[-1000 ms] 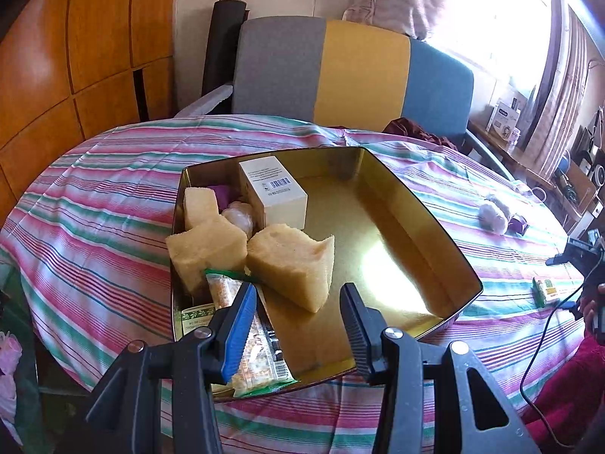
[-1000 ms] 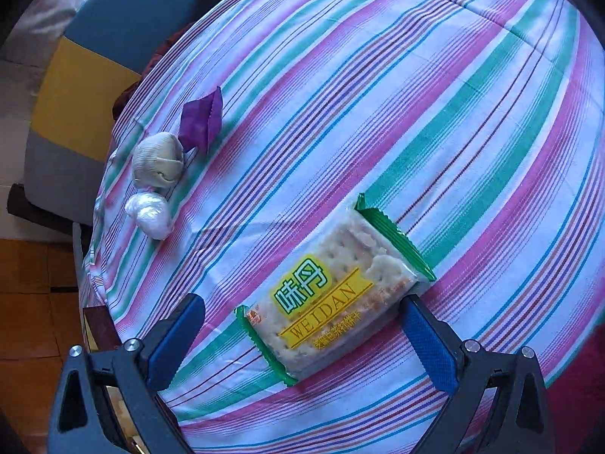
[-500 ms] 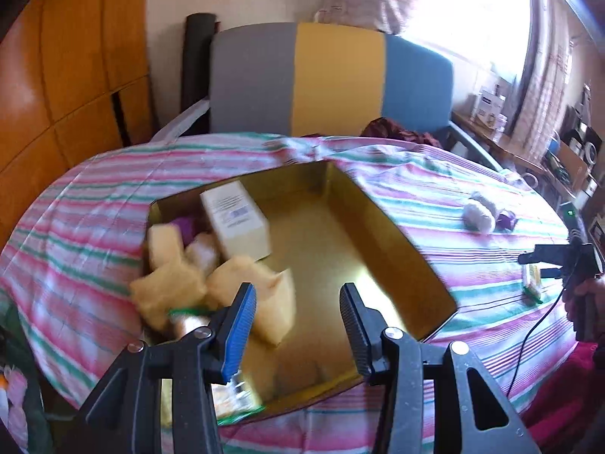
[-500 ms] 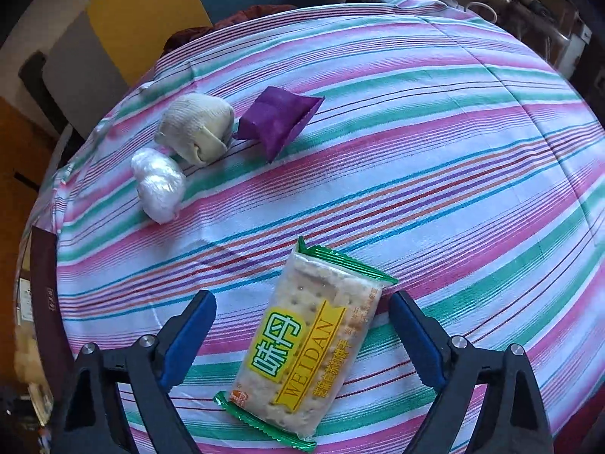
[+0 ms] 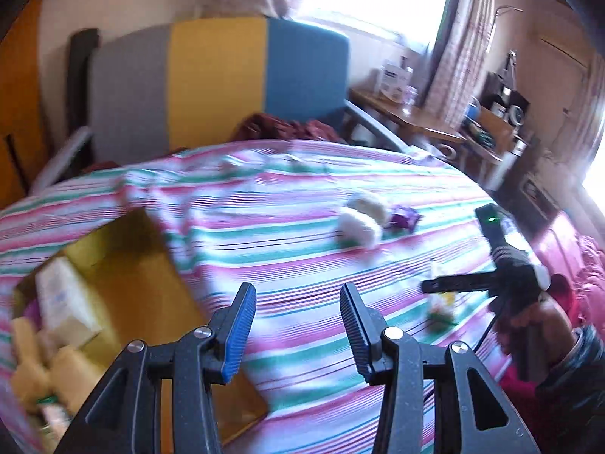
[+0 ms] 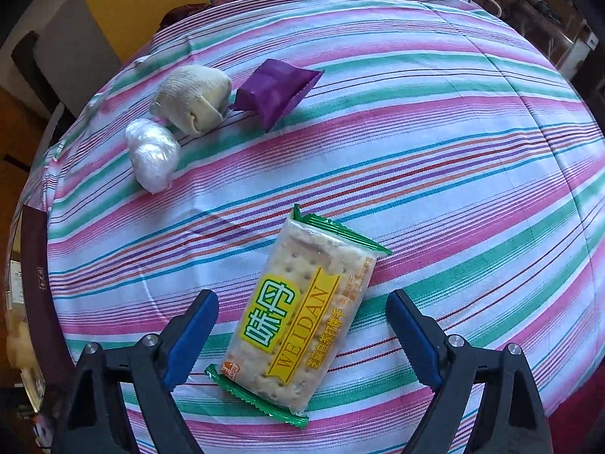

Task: Organize objects
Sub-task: 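Move both tools back toward the remaining items on the cloth, then grasp the plastic-wrapped white item with the left gripper while the right grasps the WEIDAN cracker packet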

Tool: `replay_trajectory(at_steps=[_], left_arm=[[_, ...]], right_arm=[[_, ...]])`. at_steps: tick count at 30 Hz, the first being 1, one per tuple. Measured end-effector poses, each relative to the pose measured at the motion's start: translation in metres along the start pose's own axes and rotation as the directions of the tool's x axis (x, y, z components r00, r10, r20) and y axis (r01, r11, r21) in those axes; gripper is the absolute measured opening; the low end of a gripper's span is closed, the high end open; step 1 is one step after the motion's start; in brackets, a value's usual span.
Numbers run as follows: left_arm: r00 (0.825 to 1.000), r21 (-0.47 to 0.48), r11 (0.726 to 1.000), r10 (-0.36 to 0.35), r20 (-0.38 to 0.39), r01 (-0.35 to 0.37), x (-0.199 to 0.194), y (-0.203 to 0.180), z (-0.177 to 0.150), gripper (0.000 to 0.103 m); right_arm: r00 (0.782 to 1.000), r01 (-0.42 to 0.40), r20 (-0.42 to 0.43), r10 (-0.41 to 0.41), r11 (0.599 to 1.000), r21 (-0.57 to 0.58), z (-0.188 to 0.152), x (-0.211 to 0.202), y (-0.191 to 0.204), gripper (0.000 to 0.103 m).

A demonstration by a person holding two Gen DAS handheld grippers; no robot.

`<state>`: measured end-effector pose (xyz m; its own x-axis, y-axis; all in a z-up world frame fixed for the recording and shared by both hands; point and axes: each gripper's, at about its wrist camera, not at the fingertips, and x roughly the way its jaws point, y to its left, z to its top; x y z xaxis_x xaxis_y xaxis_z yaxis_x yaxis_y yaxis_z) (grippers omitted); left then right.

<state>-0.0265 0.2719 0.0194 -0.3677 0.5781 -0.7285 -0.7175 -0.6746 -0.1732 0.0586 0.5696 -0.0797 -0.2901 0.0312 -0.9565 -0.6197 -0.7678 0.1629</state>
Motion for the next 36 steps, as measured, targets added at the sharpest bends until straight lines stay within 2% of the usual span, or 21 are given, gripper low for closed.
replay_trajectory(at_steps=[4, 11, 18, 23, 25, 26, 27, 28, 29, 32, 36], left_arm=[[0.994, -0.031, 0.997, -0.067, -0.081, 0.064, 0.044, -0.022, 0.018, 0.046], [0.978, -0.101, 0.987, -0.139, -0.156, 0.124, 0.116, -0.046, 0.045, 0.045], [0.965, -0.211, 0.972, -0.149, -0.217, 0.103, 0.186, -0.052, 0.066, 0.045], [0.96, -0.231, 0.971, -0.123, -0.25, 0.064, 0.223, -0.054, 0.076, 0.045], [0.946, -0.238, 0.969, -0.139, -0.294, 0.069, 0.241, -0.052, 0.073, 0.042], [0.95, -0.239, 0.969, -0.136, -0.281, 0.068, 0.243, -0.05, 0.07, 0.035], [0.958, -0.225, 0.972, -0.127, -0.259, 0.069, 0.239, -0.05, 0.068, 0.034], [0.957, -0.211, 0.974, -0.134, -0.259, 0.079, 0.236, -0.051, 0.064, 0.033], [0.957, -0.198, 0.977, -0.136, -0.256, 0.086, 0.231, -0.051, 0.061, 0.032], [0.962, -0.138, 0.988, -0.105, -0.254, 0.072, 0.212, -0.053, 0.044, 0.032], [0.969, -0.04, 0.998, -0.049, -0.244, 0.04, 0.179, -0.06, 0.011, 0.032]], right_arm=[[1.0, -0.005, -0.008, 0.005, 1.0, 0.005, -0.001, -0.001, -0.002, 0.094], [1.0, 0.007, -0.018, -0.007, 1.0, -0.024, -0.003, -0.003, -0.003, 0.095], [1.0, 0.012, -0.023, -0.013, 0.999, -0.045, -0.004, -0.006, -0.006, 0.097], [1.0, 0.009, -0.027, -0.011, 0.999, -0.052, -0.004, -0.008, -0.01, 0.099], [1.0, 0.015, -0.025, -0.016, 0.998, -0.062, -0.004, -0.009, -0.011, 0.099], [1.0, 0.018, -0.024, -0.02, 0.998, -0.068, -0.005, -0.009, -0.012, 0.098], [0.999, 0.026, -0.023, -0.028, 0.997, -0.079, -0.005, -0.01, -0.012, 0.097], [0.999, 0.043, -0.017, -0.045, 0.995, -0.092, -0.006, -0.011, -0.012, 0.092], [0.998, 0.068, -0.006, -0.069, 0.992, -0.103, -0.007, -0.012, -0.012, 0.082], [0.994, 0.107, 0.026, -0.105, 0.989, -0.102, -0.006, -0.018, -0.018, 0.067], [0.994, 0.104, 0.035, -0.101, 0.99, -0.096, -0.006, -0.023, -0.027, 0.064]])
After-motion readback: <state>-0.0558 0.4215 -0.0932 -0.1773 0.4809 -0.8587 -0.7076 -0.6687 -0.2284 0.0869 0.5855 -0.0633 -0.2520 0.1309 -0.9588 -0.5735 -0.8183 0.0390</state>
